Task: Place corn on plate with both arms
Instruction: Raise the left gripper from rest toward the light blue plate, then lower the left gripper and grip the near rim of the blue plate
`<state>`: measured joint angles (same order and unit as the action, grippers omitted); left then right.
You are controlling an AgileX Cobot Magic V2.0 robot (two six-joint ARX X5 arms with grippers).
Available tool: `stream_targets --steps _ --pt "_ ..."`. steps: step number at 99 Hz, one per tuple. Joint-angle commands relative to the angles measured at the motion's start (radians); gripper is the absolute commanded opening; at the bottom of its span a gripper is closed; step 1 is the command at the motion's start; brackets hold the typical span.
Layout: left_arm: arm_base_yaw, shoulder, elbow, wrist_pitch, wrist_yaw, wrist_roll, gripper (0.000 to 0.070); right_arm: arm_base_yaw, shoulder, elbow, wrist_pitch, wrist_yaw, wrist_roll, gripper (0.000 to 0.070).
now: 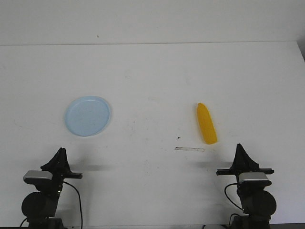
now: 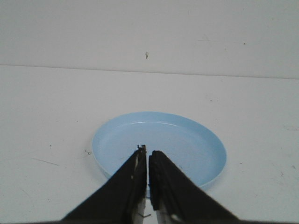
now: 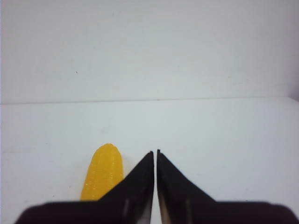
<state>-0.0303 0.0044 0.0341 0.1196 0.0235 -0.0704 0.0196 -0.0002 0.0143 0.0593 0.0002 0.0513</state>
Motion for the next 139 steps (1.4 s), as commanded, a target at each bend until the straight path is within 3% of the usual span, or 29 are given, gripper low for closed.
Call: stream_targets --steps 1,66,90,139 --pt "0.0 -0.001 -0.021 0.014 -0.003 -0.002 0.0001 0.003 0.001 -0.002 0.012 0.0 -0.003 0.001" --pt "0.0 0.009 0.057 0.109 -0.029 -0.014 0.0001 0.003 0.001 -0.002 0.012 0.0 -0.003 0.001" --pt "0.0 0.063 0.164 0.104 -0.029 -0.077 0.0001 0.003 0.001 -0.002 0.012 0.0 -0.003 0.001" --pt "0.0 0.567 0.523 -0.122 -0.029 -0.073 0.0001 0.003 0.001 -0.002 0.012 0.0 -0.003 0.001"
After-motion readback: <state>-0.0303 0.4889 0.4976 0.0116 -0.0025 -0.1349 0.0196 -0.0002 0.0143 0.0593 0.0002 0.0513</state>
